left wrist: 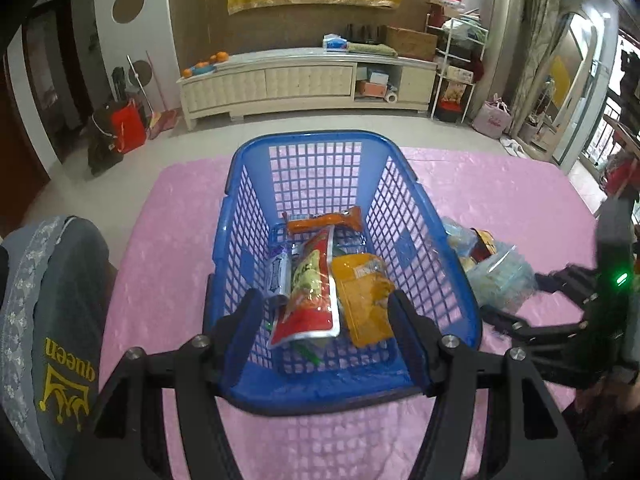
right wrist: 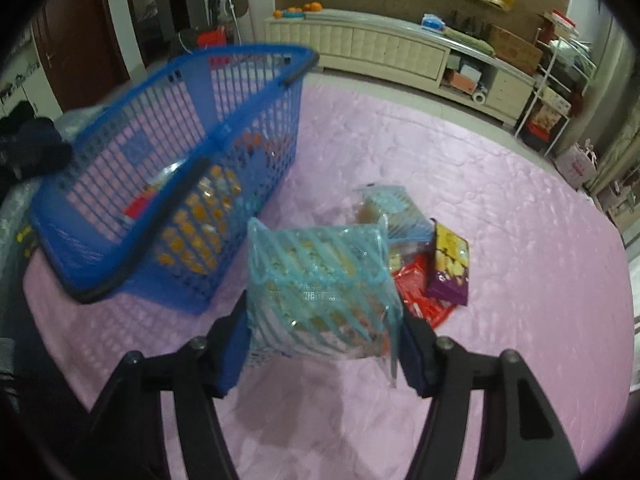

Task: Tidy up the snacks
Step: 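Carry the mesh bag into the basket and open the right gripper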

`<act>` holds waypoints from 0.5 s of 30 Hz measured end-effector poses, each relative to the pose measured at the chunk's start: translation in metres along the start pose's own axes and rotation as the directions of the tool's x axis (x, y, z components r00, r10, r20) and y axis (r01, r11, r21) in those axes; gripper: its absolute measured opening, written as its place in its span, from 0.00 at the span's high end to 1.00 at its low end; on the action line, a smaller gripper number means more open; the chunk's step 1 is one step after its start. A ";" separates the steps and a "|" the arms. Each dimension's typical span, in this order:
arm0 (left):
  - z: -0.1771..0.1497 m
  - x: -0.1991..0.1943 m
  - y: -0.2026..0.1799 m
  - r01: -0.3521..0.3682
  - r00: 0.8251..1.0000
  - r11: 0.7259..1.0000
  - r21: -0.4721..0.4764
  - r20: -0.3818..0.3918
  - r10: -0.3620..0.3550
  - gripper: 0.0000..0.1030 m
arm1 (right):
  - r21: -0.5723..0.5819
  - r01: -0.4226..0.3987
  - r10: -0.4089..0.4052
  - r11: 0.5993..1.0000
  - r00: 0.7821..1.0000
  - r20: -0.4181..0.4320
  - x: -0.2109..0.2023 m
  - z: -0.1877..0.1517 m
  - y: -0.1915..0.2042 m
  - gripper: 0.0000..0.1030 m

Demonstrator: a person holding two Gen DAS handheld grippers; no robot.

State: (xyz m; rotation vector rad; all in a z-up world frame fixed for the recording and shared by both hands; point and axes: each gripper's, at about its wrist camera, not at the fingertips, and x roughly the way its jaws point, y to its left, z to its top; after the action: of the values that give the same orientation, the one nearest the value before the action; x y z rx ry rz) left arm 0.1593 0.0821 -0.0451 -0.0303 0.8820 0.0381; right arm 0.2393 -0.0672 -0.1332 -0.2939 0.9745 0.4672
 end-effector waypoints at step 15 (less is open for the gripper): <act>-0.012 -0.042 -0.005 -0.043 0.992 0.999 0.033 0.122 0.039 0.25 | -0.058 -0.052 0.062 0.997 0.981 0.182 -0.102 0.038 0.029 0.34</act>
State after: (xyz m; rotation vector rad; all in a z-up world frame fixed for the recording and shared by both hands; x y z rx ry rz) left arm 0.1238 0.0757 -0.0206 0.0236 0.7613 0.0621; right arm 0.2038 -0.0511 -0.0281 -0.2660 0.7927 0.5629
